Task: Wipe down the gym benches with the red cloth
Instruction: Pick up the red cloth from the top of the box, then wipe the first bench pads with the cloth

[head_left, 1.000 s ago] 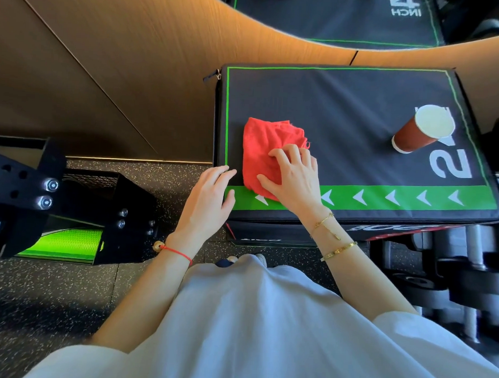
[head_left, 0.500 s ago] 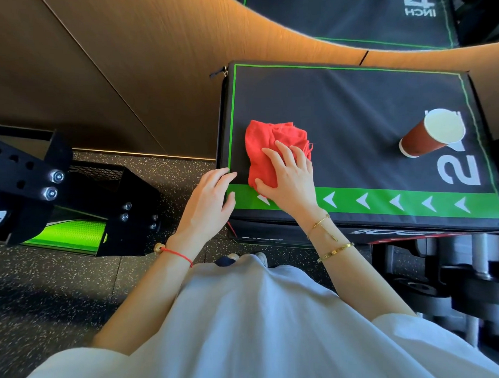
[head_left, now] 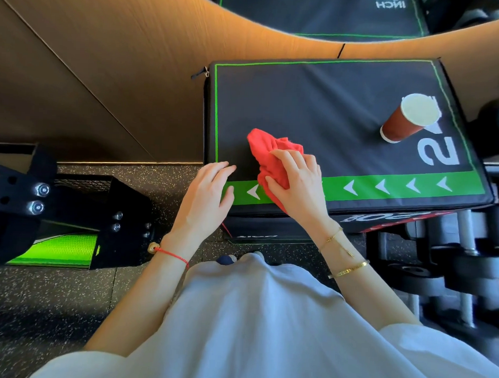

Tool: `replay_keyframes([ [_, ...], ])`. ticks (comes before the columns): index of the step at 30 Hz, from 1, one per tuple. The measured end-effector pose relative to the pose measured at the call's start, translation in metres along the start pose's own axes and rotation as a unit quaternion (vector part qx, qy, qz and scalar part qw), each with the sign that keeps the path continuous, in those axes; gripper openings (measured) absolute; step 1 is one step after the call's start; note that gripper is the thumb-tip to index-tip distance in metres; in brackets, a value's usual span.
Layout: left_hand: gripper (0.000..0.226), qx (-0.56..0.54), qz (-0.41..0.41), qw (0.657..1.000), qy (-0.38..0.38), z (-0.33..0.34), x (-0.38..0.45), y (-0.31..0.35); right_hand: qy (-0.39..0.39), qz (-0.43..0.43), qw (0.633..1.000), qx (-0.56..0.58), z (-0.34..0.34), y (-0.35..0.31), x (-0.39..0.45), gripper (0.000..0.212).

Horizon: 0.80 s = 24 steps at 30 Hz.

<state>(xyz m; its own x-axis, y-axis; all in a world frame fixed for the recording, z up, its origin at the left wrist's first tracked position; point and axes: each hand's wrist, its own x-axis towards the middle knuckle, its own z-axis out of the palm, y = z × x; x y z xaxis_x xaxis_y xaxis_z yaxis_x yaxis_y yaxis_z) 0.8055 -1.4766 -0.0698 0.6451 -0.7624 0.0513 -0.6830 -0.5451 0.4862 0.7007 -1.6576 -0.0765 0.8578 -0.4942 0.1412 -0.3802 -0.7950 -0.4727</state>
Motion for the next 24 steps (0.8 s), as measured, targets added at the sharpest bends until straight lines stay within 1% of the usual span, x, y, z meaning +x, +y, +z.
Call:
replay_keyframes([
  [5,0.039,-0.013,0.055,0.998,-0.018,0.001,0.001,0.011,0.028,0.042,0.999,0.004,-0.016,-0.001,-0.032,0.041],
  [10,0.039,-0.025,0.135,0.989,-0.05,-0.002,-0.003,0.011,0.075,0.116,0.99,0.0,-0.019,-0.012,-0.075,0.042],
  [13,0.038,-0.026,0.184,0.979,-0.084,-0.007,-0.006,0.003,0.114,0.168,0.979,-0.006,-0.016,-0.027,-0.103,0.042],
  [16,0.038,-0.027,0.239,0.963,-0.123,-0.014,-0.011,-0.005,0.157,0.238,0.958,-0.013,-0.009,-0.049,-0.135,0.042],
  [20,0.037,-0.033,0.315,0.934,-0.163,-0.022,-0.023,-0.009,0.219,0.32,0.922,-0.019,0.004,-0.086,-0.182,0.043],
  [24,0.037,-0.041,0.387,0.895,-0.219,-0.024,-0.042,-0.008,0.271,0.394,0.878,-0.033,0.017,-0.128,-0.228,0.042],
])
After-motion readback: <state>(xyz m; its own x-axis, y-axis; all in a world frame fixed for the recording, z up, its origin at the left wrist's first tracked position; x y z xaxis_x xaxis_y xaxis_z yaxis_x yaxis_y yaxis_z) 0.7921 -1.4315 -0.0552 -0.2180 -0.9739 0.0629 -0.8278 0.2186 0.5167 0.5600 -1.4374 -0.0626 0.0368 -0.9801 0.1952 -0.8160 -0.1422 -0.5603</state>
